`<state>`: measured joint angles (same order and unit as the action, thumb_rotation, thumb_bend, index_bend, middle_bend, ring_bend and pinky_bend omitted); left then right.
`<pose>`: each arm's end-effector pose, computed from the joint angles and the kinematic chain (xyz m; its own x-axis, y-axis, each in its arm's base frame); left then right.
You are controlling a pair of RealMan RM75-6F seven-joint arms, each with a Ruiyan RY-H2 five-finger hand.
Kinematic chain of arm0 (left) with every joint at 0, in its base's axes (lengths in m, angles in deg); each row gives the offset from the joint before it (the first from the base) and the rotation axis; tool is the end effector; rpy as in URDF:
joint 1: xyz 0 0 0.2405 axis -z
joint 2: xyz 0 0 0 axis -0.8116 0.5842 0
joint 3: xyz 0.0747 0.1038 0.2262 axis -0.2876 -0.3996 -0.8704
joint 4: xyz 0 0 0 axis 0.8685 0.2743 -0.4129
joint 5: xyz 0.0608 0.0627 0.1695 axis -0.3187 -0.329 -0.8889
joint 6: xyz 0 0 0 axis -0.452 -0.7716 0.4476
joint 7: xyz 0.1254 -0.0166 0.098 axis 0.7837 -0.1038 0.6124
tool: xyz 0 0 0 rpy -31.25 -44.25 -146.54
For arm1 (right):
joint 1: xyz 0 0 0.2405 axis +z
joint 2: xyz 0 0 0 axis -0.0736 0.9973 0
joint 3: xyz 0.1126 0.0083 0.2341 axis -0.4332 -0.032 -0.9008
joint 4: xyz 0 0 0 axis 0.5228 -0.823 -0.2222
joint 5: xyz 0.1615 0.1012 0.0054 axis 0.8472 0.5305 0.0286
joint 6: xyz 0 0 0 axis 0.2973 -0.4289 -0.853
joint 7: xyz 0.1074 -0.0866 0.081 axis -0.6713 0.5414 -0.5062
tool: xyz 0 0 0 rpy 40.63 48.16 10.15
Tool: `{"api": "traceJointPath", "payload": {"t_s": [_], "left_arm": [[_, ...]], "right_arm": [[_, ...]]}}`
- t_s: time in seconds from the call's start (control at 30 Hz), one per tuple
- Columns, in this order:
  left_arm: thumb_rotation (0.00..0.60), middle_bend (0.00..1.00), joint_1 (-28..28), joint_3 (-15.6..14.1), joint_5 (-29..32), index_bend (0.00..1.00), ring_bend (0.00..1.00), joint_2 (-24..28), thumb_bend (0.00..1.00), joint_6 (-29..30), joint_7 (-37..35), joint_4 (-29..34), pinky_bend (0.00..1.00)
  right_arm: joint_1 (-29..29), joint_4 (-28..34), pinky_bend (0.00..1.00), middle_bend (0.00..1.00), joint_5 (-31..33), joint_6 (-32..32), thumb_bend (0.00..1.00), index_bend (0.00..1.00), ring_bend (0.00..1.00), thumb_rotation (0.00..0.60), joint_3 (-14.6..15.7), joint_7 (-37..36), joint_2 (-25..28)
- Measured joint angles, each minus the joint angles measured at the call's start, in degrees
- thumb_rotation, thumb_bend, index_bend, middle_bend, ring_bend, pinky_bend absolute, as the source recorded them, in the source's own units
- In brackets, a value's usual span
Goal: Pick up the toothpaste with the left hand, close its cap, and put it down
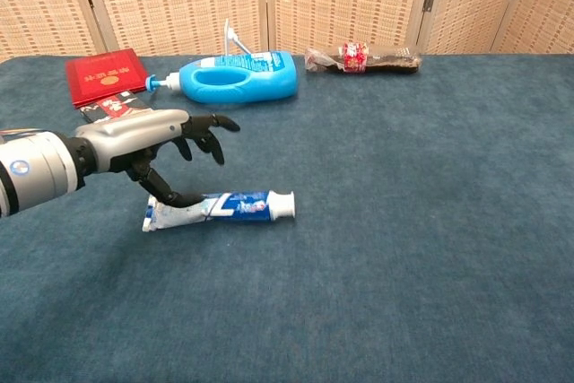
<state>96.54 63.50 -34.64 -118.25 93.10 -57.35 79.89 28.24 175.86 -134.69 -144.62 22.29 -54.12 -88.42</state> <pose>-0.1426 0.3357 -0.0198 0.3436 0.3776 0.8599 0.8814 -0.4456 -0.1566 -0.1147 -0.2907 0.1437 0.1651 -0.1064 0.9805 -0.8282 -0.5548 0.0792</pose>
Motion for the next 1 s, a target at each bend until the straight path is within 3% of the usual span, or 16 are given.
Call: {"api": "traceJointPath", "payload": {"t_s": [0.17,0.23,0.3,0.37,0.47,0.73,1.0], "left_arm": [[0.600,0.16,-1.4,0.9,0.3,0.02,0.13,2.6,0.29,2.6,-0.4,2.6,0.18],[0.600,0.18,-2.4,1.2,0.1,0.05,0.16,4.2,0.29,4.6,-0.7,3.8,0.19],[0.600,0.20,-3.6,1.5,0.0,0.09,0.18,5.8,0.29,6.7,-0.8,4.9,0.20],[0.600,0.22,-5.1,1.7,0.0,0.12,0.19,8.1,0.29,9.2,-0.6,6.0,0.20],[0.600,0.25,-7.6,1.7,0.0,0.16,0.20,11.2,0.29,12.9,0.8,6.7,0.20],[0.600,0.28,-15.3,0.8,0.4,0.22,0.23,16.7,0.30,21.7,2.1,7.6,0.20],[0.600,0.29,-23.2,-1.7,-2.0,0.23,0.24,19.0,0.30,30.7,1.2,8.8,0.20]], "right_arm": [[-1.0,-0.2,0.00,0.00,0.4,0.3,0.00,0.00,0.00,0.006,0.6,-0.1,2.1],[-1.7,-0.3,0.00,0.00,0.7,0.6,0.00,0.00,0.00,0.046,1.2,0.2,3.7],[-2.8,-0.5,0.00,0.00,1.2,0.4,0.00,0.00,0.00,0.145,1.9,1.5,5.1],[-4.2,-0.7,0.00,0.00,1.7,0.1,0.00,0.00,0.00,0.320,2.6,3.2,6.2],[-6.9,-1.3,0.00,0.00,2.7,-0.5,0.00,0.00,0.00,0.504,4.3,4.8,8.2],[-13.2,-4.9,0.00,0.00,3.4,-4.5,0.00,0.00,0.00,0.599,7.6,4.8,9.2],[-20.5,-10.2,0.00,0.00,0.2,-12.6,0.00,0.00,0.00,0.600,10.1,1.7,6.6]]}}
